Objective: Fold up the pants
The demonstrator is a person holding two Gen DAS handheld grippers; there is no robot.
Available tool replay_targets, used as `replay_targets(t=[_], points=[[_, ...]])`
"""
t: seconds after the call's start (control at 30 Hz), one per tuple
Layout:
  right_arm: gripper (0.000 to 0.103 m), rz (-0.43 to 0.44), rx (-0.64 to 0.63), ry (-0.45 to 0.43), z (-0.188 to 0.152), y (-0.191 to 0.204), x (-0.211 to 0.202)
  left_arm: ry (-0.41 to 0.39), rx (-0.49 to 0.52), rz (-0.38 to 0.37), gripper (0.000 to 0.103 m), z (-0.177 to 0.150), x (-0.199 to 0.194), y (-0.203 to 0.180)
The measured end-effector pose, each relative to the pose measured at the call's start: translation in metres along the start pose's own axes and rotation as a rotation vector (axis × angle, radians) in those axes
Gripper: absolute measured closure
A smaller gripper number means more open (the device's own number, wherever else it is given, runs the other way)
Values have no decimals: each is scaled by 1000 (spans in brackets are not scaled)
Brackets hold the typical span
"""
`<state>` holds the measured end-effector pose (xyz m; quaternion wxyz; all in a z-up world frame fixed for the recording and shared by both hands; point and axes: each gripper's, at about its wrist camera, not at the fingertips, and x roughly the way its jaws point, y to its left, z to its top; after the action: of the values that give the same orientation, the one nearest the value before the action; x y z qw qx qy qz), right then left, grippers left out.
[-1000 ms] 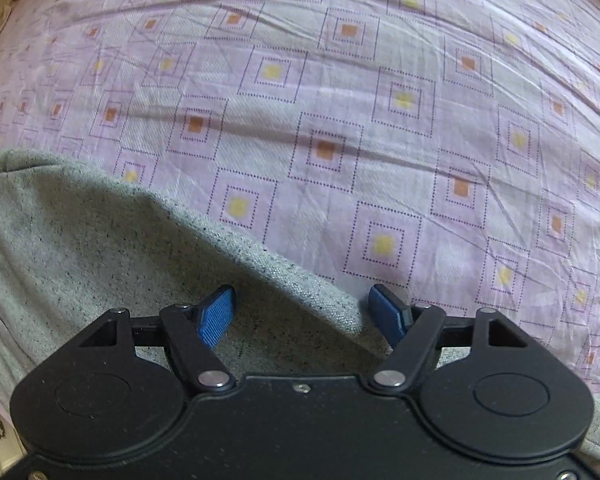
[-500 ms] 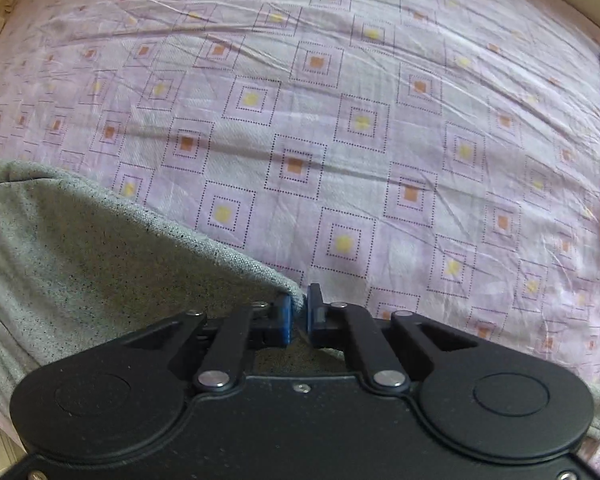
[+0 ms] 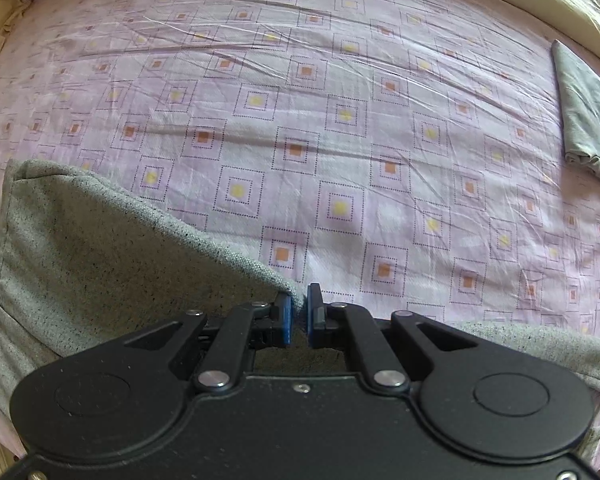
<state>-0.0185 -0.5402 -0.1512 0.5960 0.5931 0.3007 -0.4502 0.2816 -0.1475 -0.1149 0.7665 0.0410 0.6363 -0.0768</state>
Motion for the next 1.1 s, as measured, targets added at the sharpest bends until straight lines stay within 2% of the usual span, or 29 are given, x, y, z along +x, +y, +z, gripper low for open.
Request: replay_targets(t=[0.1, 0.13, 0.17, 0.3, 0.4, 0.57, 0.67, 0.8, 0.97, 1.1], points=[[73, 7, -15, -8, 1, 5, 0, -17, -12, 0, 94, -7, -7, 1], [82, -2, -46, -17, 1, 9, -2, -24, -13, 2, 94, -9, -10, 0], [97, -18, -83, -28, 1, 13, -4, -34, -13, 4, 94, -12, -13, 0], [98, -19, -265, -41, 5, 34, -23, -94, -15, 23, 95, -28, -31, -3], [98, 31, -385, -47, 15, 53, -50, -151, 11, 33, 96, -35, -56, -8], [98, 181, -492, -60, 37, 81, -102, -261, -4, 25, 96, -39, -110, -8], [98, 249, -521, -64, 41, 81, -130, -308, 4, 23, 96, -62, -133, -3], [98, 248, -528, -35, 37, 48, -144, -287, 29, 49, 96, -117, -129, 2], [98, 116, -551, 11, 18, -14, -132, -196, 69, 98, 97, -186, -95, 7], [98, 9, -527, 92, 6, -61, -107, -113, 88, 136, 97, -220, -61, 12]])
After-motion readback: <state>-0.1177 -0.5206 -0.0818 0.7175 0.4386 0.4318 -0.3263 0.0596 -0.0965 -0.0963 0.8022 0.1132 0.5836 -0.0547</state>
